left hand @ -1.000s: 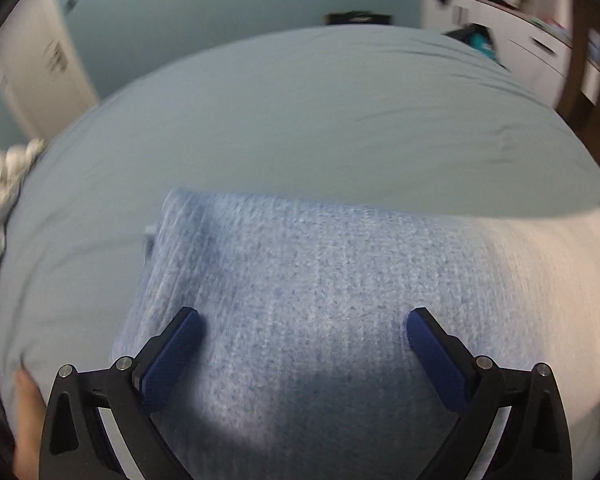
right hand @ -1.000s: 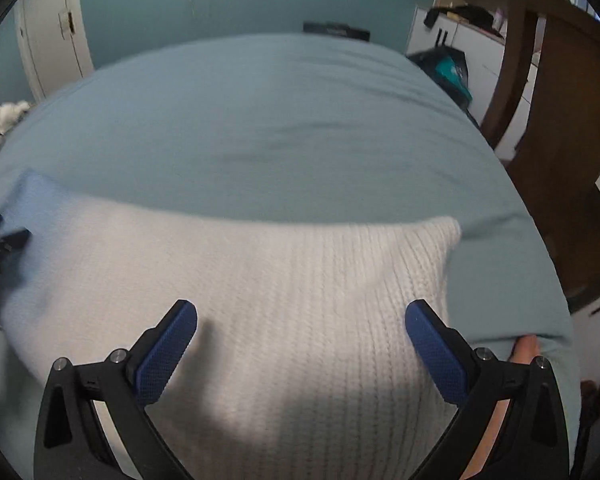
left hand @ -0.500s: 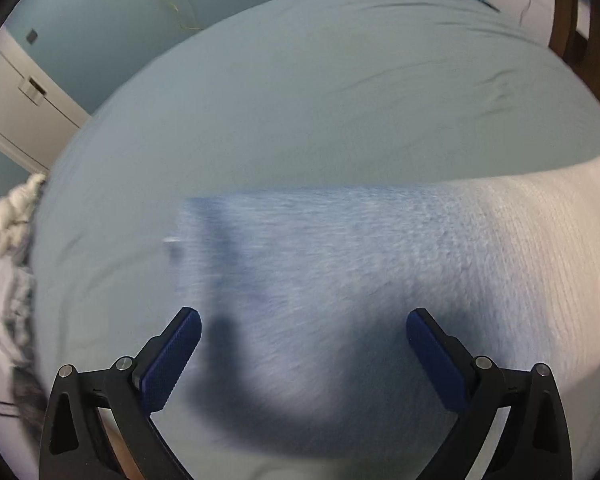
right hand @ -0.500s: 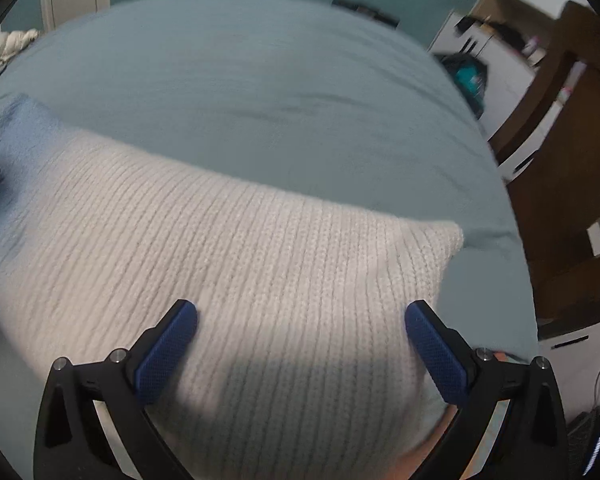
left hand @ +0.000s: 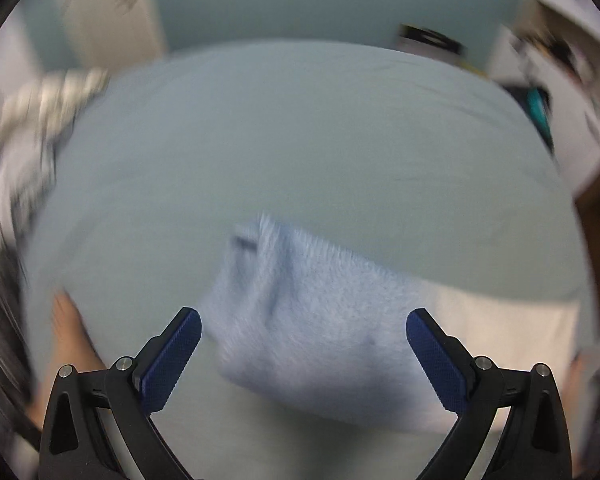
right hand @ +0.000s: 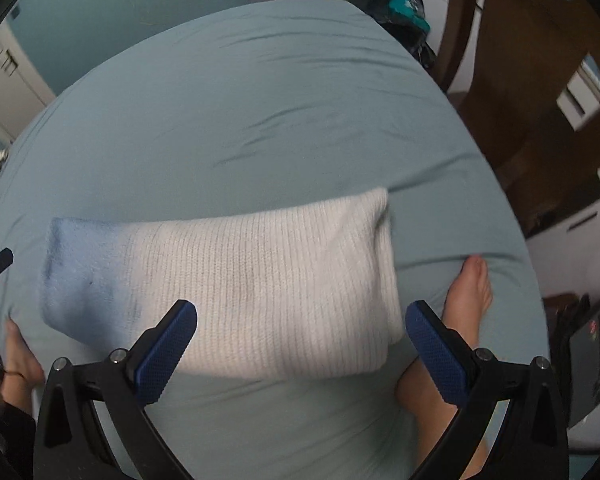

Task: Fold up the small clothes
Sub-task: 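Grasp the blue end of the sweater with the left tool and lift it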

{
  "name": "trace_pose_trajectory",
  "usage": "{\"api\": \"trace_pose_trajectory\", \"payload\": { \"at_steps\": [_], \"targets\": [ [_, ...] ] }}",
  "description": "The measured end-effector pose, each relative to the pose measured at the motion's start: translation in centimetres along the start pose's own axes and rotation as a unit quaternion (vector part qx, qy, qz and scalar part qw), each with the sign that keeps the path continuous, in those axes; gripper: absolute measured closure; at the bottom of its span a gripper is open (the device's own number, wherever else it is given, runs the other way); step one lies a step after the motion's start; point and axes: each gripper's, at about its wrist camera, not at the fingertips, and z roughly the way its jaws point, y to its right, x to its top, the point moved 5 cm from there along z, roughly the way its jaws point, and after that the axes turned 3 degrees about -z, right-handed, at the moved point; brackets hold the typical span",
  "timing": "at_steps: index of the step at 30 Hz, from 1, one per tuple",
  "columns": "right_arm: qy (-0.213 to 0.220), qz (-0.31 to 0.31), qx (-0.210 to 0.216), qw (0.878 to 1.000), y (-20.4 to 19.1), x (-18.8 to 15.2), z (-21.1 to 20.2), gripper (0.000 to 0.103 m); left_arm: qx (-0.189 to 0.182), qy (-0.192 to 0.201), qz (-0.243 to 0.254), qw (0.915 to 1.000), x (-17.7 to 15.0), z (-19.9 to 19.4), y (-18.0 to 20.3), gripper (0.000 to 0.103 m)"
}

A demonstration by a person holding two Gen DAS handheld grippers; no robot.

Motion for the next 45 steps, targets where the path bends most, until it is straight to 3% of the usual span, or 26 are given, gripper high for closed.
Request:
{"api": "trace_pose_trajectory", "payload": {
  "at_steps": [2,4,5,6,9,11,16,19,23,25,27,29,31,34,38,40,43,45],
  "targets": [
    [-0.003,0.009,0.020,1.000,-0.4,-0.6,0.7,0.001,-0.047,-0.028,-0.087,0.9947,-1.4,1.2,-2.4,0.000],
    [-0.011,0.000,0.031,0.999,-1.2,-1.4,1.9,0.001,-0.088,-0.066,-0.190,0.9757,-5.2,3.2,-4.8,0.000],
    [-0.012,-0.007,0.032,0.999,-1.5,-1.5,2.5,0.001,-0.090,-0.085,-0.237,0.9636,-6.5,4.6,-6.4,0.000],
    [-0.010,-0.013,0.034,0.999,-1.9,-1.6,2.8,0.001,-0.092,-0.110,-0.302,0.9424,-8.6,6.3,-8.1,0.000],
    [-0.002,-0.025,0.048,0.999,-2.8,-1.7,4.5,0.001,-0.090,-0.116,-0.423,0.8942,-12.8,8.6,-11.1,0.000],
    [0.001,-0.023,0.057,0.998,-3.0,-1.6,5.6,0.001,-0.067,-0.106,-0.442,0.8884,-14.0,9.6,-11.8,0.000],
    [0.009,0.001,0.070,0.998,-2.8,-1.2,7.2,0.001,-0.117,-0.024,-0.461,0.8795,-13.4,10.8,-10.9,0.000],
    [0.022,0.011,0.070,0.997,-2.7,-0.6,8.2,0.001,-0.145,-0.039,-0.443,0.8839,-12.4,11.8,-8.8,0.000],
    [0.021,0.016,0.073,0.997,-3.3,-0.3,9.6,0.001,-0.223,-0.067,-0.452,0.8612,-11.1,14.8,-6.9,0.000],
    [0.021,0.005,0.071,0.997,-4.0,-0.5,10.2,0.001,-0.226,-0.079,-0.453,0.8586,-10.7,15.7,-7.0,0.001],
    [0.024,-0.009,0.062,0.998,-4.6,-0.7,10.6,0.001,-0.228,-0.066,-0.464,0.8534,-10.2,15.2,-7.6,0.021],
    [0.037,-0.017,0.048,0.998,-4.8,-1.0,10.7,0.001,-0.234,-0.063,-0.461,0.8538,-9.8,14.7,-7.6,0.046],
    [0.047,-0.020,0.038,0.998,-5.1,-1.2,10.7,0.001,-0.241,-0.044,-0.434,0.8670,-9.3,13.9,-7.2,0.058],
    [0.064,-0.026,0.019,0.997,-6.2,-0.9,10.4,0.001,-0.254,0.003,-0.408,0.8771,-8.9,10.6,-6.2,0.061],
    [0.166,-0.048,0.007,0.985,-9.7,0.2,7.4,0.001,-0.237,0.087,-0.328,0.9105,-7.2,6.5,-5.6,0.061],
    [0.199,-0.043,0.020,0.979,-12.3,0.4,6.7,0.001,-0.231,0.128,-0.301,0.9163,-7.0,4.4,-5.8,0.061],
    [0.201,-0.004,0.047,0.979,-15.3,-1.0,7.6,0.001,-0.208,0.183,-0.262,0.9245,-6.7,1.5,-7.4,0.061],
    [0.188,0.006,0.033,0.982,-17.2,-2.8,9.0,0.001,-0.185,0.227,-0.222,0.9302,-6.1,-0.5,-8.3,0.060]
  ]
}}
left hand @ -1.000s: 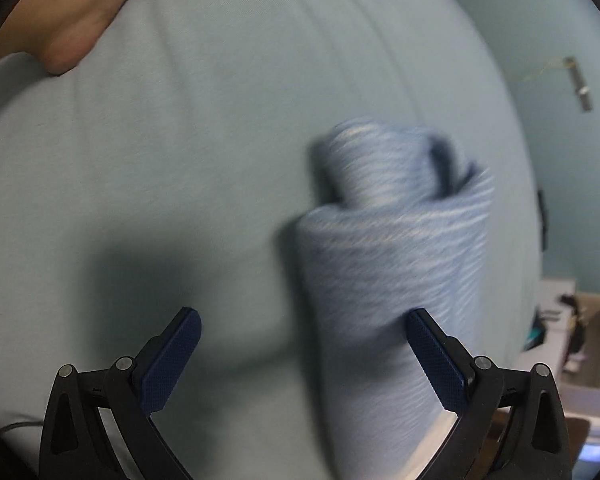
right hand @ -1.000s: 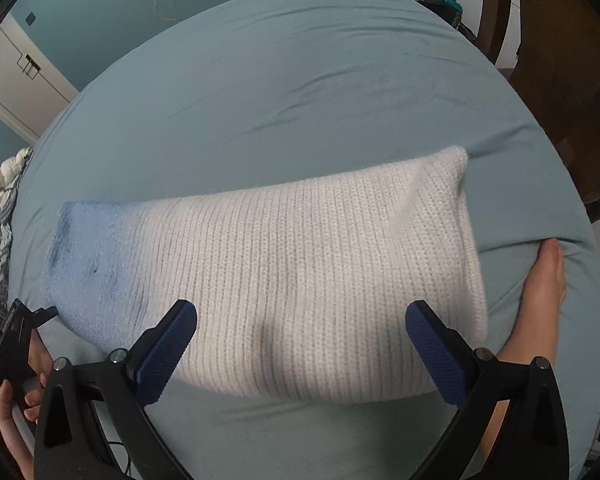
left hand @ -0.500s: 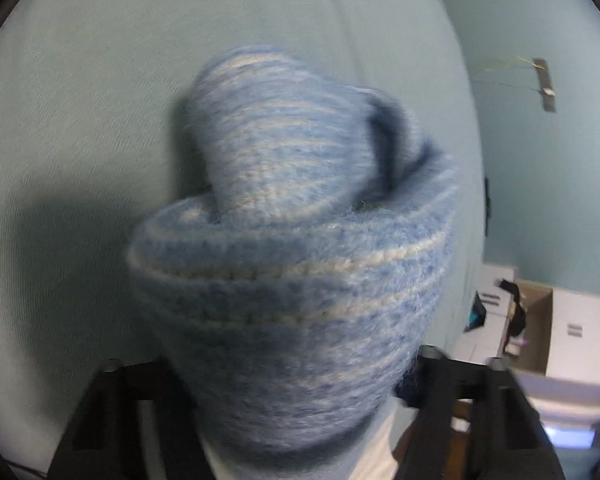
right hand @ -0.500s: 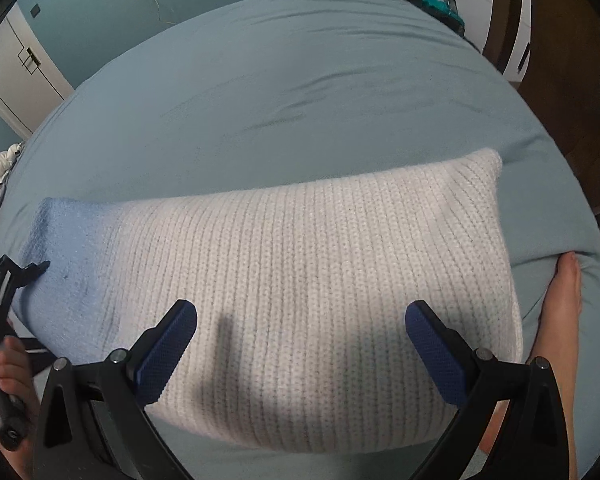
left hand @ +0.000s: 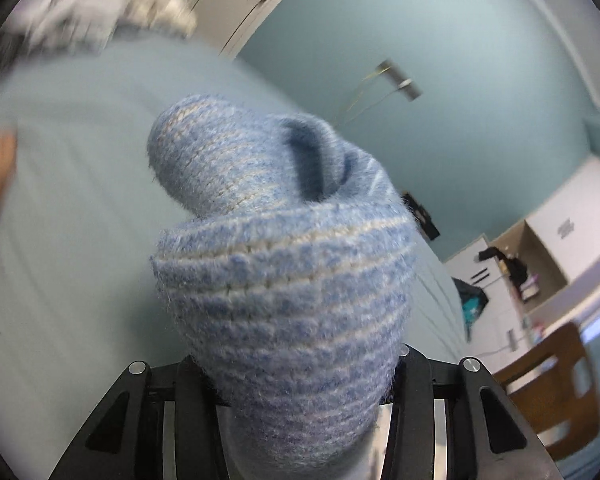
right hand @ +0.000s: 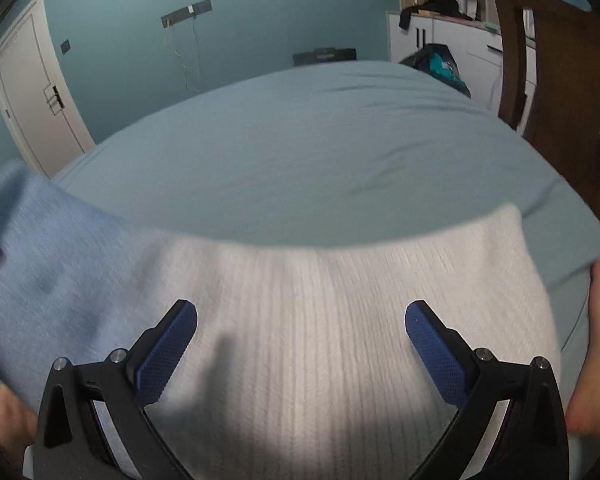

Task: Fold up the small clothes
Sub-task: 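Grasp the blue end of the sweater with the left tool and lift it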

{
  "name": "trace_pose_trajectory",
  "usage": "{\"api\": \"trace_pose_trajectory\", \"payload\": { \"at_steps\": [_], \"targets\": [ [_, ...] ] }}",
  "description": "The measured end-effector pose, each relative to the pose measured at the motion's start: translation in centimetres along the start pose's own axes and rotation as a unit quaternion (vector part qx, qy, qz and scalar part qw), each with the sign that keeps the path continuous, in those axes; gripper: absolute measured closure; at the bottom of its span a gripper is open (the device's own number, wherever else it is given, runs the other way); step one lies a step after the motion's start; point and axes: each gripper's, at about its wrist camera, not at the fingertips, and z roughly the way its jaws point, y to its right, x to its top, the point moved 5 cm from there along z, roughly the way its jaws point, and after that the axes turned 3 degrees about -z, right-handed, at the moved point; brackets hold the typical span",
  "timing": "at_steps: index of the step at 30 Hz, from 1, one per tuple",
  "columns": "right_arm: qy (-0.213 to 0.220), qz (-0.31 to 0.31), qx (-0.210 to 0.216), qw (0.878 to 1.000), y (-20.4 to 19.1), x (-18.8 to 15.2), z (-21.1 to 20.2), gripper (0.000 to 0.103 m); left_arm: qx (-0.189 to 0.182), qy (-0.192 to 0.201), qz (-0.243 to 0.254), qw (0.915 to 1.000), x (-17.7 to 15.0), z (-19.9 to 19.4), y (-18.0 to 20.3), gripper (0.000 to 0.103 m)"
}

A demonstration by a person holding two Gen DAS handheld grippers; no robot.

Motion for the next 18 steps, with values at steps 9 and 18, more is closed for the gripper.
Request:
{"api": "trace_pose_trajectory", "payload": {
  "at_steps": [9,18],
  "targets": [
    [-0.066,-0.062,0.003,0.996,-1.7,-3.9,2.7,0.001,0.045,0.026,0.167,0.9846,-0.2,-1.9,3.3,0.061],
    [-0.237,-0.042,0.086,0.967,12.2,3.9,-3.3,0.001,0.035,0.040,0.315,0.9476,-5.5,-2.7,13.3,0.061]
  ]
}}
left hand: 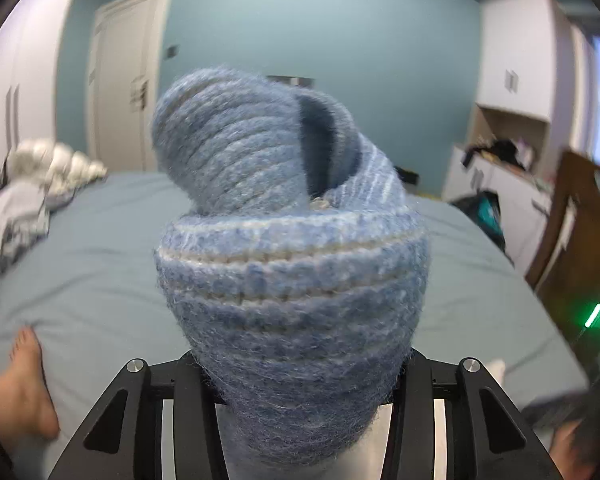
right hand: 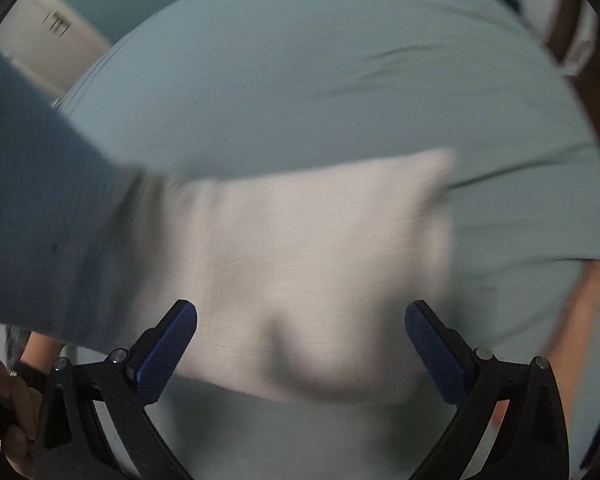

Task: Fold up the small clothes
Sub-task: 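Grasp the blue end of the sweater with the left tool and lift it, then fold the blue end over the cream body with the left tool and release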

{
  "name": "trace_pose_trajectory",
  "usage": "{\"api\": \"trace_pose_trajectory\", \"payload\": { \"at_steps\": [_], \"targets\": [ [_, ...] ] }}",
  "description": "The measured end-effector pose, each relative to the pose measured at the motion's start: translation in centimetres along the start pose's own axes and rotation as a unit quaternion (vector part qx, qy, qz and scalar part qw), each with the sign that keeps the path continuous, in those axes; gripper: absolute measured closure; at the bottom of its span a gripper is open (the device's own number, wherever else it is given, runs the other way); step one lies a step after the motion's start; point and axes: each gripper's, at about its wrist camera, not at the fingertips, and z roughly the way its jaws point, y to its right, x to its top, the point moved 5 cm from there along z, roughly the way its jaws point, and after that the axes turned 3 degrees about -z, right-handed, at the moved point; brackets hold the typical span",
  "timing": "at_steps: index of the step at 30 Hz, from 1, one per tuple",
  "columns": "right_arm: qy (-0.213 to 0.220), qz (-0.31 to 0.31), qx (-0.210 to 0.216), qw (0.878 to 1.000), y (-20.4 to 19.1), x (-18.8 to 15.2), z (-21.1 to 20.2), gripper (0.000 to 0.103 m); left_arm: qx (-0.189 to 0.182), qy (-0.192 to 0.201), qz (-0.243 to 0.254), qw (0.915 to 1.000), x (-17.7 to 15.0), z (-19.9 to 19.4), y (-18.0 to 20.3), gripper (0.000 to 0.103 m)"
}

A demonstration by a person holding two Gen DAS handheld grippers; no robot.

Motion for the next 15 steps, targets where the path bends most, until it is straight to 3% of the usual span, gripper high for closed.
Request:
{"api": "trace_pose_trajectory", "payload": {
  "at_steps": [4,5,8,11,12,15],
  "targets": [
    [0.070,0.011,-0.054,0.996,6.9,0.1,-6.3,0.001,0.000,0.009,0.101,0.9948,-2.7,-0.9,6.7,0.062],
    [0.078,0.006,-0.060,0.995,6.7,0.2,-7.1,0.001,-0.001,0.009,0.129,0.9916,-3.2,-1.1,8.5,0.062],
    [0.106,0.000,-0.047,0.993,7.8,1.1,-9.2,0.001,-0.006,-0.012,0.217,0.9762,-6.7,-0.6,13.8,0.062],
    [0.126,0.015,-0.018,0.992,5.9,2.3,-9.8,0.001,0.003,-0.040,0.298,0.9538,-10.3,0.8,17.5,0.062],
    [0.132,0.014,-0.020,0.991,5.0,2.4,-9.8,0.001,0.015,-0.040,0.328,0.9438,-11.7,1.1,18.6,0.062],
    [0.145,-0.019,-0.027,0.989,2.7,2.7,-9.6,0.001,0.036,-0.026,0.371,0.9276,-13.6,1.3,20.2,0.062]
  ]
}}
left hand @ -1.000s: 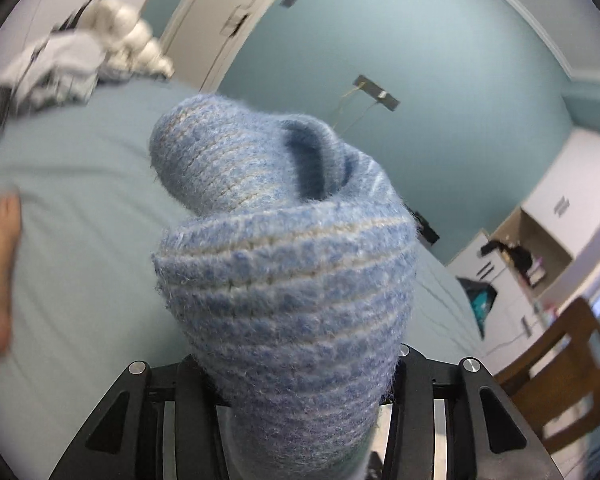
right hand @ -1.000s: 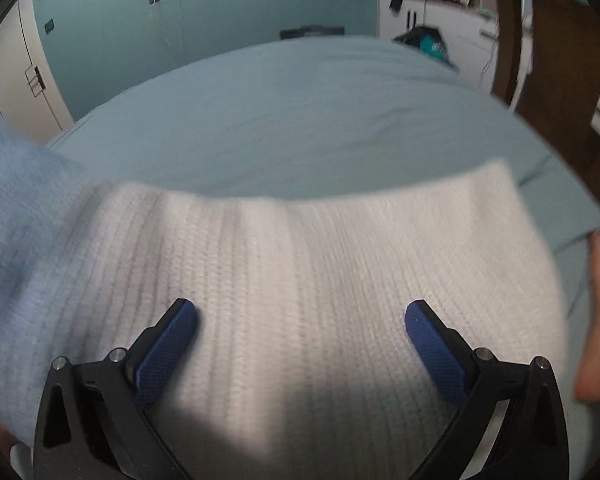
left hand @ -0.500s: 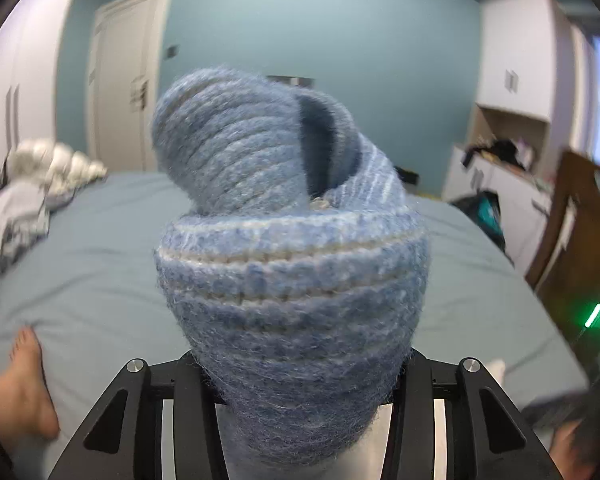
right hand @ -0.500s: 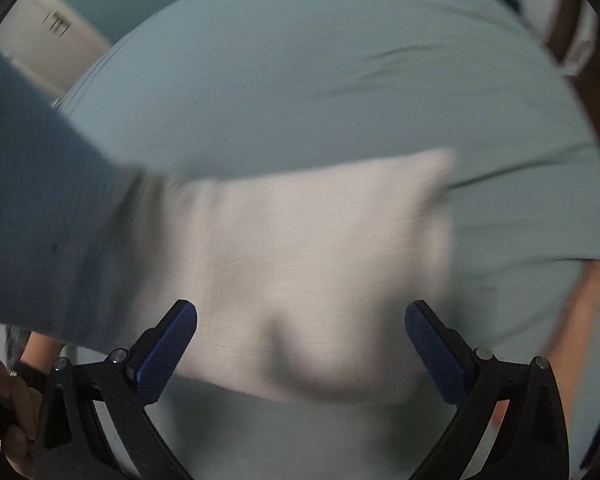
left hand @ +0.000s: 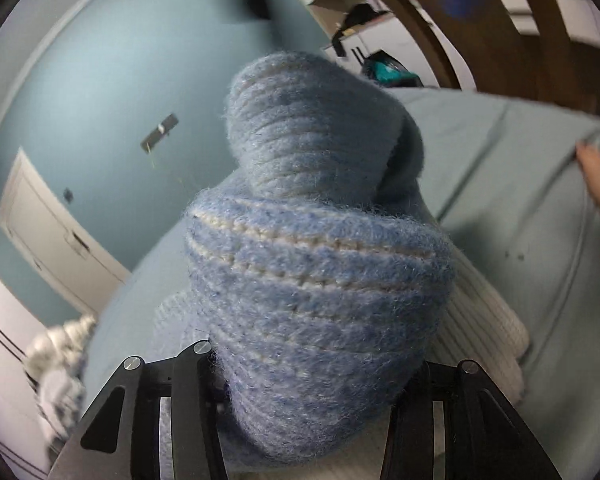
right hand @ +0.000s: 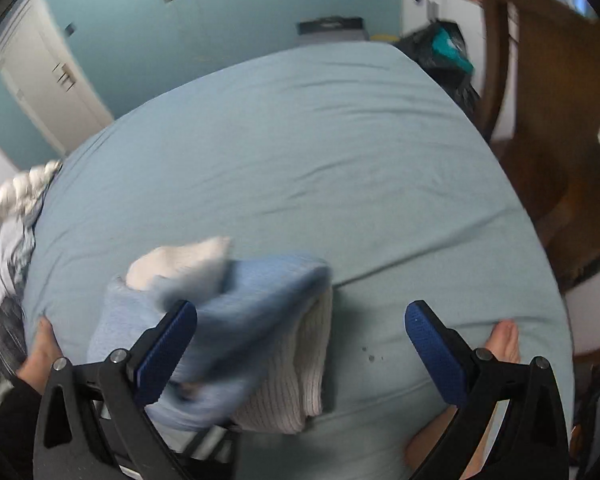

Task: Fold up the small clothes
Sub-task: 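Fold the blue end over the cream body with the left tool and release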

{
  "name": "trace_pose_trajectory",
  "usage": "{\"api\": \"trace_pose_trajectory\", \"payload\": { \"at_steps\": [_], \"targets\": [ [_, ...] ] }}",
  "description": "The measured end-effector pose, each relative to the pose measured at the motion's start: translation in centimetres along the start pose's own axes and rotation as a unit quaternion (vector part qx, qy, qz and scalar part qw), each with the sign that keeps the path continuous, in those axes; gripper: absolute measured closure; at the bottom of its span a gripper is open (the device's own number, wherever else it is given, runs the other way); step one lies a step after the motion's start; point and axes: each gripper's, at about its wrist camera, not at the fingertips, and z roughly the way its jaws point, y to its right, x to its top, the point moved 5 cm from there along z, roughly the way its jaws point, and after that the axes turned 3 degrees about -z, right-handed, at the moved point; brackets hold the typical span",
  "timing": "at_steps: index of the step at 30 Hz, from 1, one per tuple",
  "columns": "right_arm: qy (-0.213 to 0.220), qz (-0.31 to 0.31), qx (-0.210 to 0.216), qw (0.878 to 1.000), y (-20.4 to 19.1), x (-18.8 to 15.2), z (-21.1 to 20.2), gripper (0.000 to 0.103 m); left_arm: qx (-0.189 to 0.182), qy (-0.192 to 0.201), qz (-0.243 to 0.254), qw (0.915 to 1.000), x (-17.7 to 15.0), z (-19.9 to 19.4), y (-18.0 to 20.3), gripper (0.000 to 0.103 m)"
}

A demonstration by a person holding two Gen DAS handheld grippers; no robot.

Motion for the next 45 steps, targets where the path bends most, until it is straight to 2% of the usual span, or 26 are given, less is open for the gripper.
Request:
{"api": "trace_pose_trajectory", "payload": {
  "at_steps": [3,6,8,10,11,12,15,18,21,23,24,25,26,27,29,30,32,33,35,37,38,40,41,42,43,45],
  "targets": [
    [0.004,-0.054,0.009,0.998,-2.2,0.3,-0.1,0.001,0.015,0.011,0.042,0.9990,0.1,-0.1,1.8,0.062],
    [0.014,-0.130,0.000,0.991,-4.6,0.6,-0.7,0.001,0.026,0.020,0.079,0.9964,-0.2,-0.4,3.0,0.061],
    [-0.037,-0.172,0.007,0.984,-6.6,-0.4,0.9,0.001,0.028,0.028,0.081,0.9959,-0.5,-0.8,3.0,0.059],
    [-0.102,-0.186,-0.010,0.977,-7.1,-1.6,3.9,0.006,0.024,0.036,0.079,0.9959,-0.3,-1.1,2.6,0.055],
    [-0.125,-0.180,-0.019,0.976,-6.7,-2.1,5.1,0.013,0.017,0.038,0.080,0.9959,-0.3,-1.3,2.3,0.051],
    [-0.151,-0.160,-0.018,0.975,-6.0,-2.6,6.5,0.013,0.008,0.038,0.084,0.9957,-0.6,-1.5,2.1,0.050],
    [-0.192,-0.073,0.028,0.978,-3.6,-3.0,8.2,0.013,-0.016,0.062,0.115,0.9912,-1.4,-2.6,1.5,0.046],
    [-0.216,-0.020,0.077,0.973,-2.2,-3.4,8.9,0.013,-0.083,0.093,0.123,0.9846,-2.1,-5.1,-0.3,0.046],
    [-0.213,-0.008,0.089,0.973,-1.7,-3.6,9.0,0.013,-0.158,0.119,0.118,0.9732,-2.9,-7.7,-2.5,0.043],
    [-0.208,-0.008,0.083,0.975,-1.2,-3.9,9.1,0.013,-0.218,0.126,0.100,0.9626,-3.0,-9.1,-4.2,0.017],
    [-0.204,-0.005,0.079,0.976,-0.8,-4.3,9.1,0.013,-0.267,0.121,0.078,0.9529,-2.9,-9.9,-5.6,0.015],
    [-0.203,0.002,0.080,0.976,-0.7,-4.9,8.8,0.012,-0.298,0.114,0.060,0.9460,-2.7,-10.1,-6.6,0.013],
    [-0.206,0.007,0.080,0.975,-0.5,-5.1,8.8,0.012,-0.319,0.107,0.042,0.9407,-2.2,-10.1,-7.5,0.012],
    [-0.209,0.009,0.080,0.975,-0.3,-5.3,8.6,0.012,-0.325,0.098,0.013,0.9406,-1.7,-9.5,-9.3,0.011],
    [-0.209,0.003,0.077,0.975,-0.4,-5.2,7.9,0.012,-0.311,0.086,-0.036,0.9459,-0.7,-8.4,-12.1,0.009],
    [-0.208,0.001,0.075,0.975,-0.5,-5.4,7.8,0.010,-0.304,0.074,-0.078,0.9465,0.1,-7.4,-14.2,0.008],
    [-0.207,0.006,0.075,0.975,-0.1,-5.7,8.1,0.006,-0.289,0.047,-0.139,0.9462,0.7,-5.2,-16.7,0.002],
    [-0.208,0.009,0.076,0.975,-0.2,-5.3,8.5,0.004,-0.269,0.021,-0.173,0.9474,0.9,-3.6,-18.2,0.002],
    [-0.208,0.019,0.079,0.975,0.3,-5.5,8.9,0.003,-0.243,-0.019,-0.201,0.9488,0.6,-1.3,-19.3,0.002],
    [-0.207,0.025,0.087,0.974,0.5,-5.8,8.9,0.003,-0.226,-0.062,-0.223,0.9462,0.1,1.2,-19.5,0.002],
    [-0.205,0.025,0.090,0.974,0.6,-6.0,8.8,0.003,-0.224,-0.083,-0.233,0.9426,-0.3,2.2,-19.4,0.002],
    [-0.201,0.021,0.093,0.975,0.9,-6.2,8.7,0.003,-0.237,-0.137,-0.257,0.9269,-1.5,4.3,-18.5,0.000],
    [-0.198,0.018,0.092,0.976,0.9,-6.4,8.7,0.003,-0.251,-0.147,-0.278,0.9155,-1.8,4.8,-18.7,0.000],
    [-0.197,0.014,0.089,0.976,1.1,-6.6,8.7,0.003,-0.272,-0.155,-0.309,0.8981,-2.3,5.4,-18.6,0.000],
    [-0.195,0.009,0.084,0.977,1.3,-7.2,8.8,0.003,-0.289,-0.164,-0.326,0.8849,-2.5,5.7,-18.5,0.000],
    [-0.191,0.002,0.077,0.978,1.5,-7.7,9.2,0.003,-0.313,-0.192,-0.341,0.8653,-3.1,6.4,-17.3,0.000]
  ]
}}
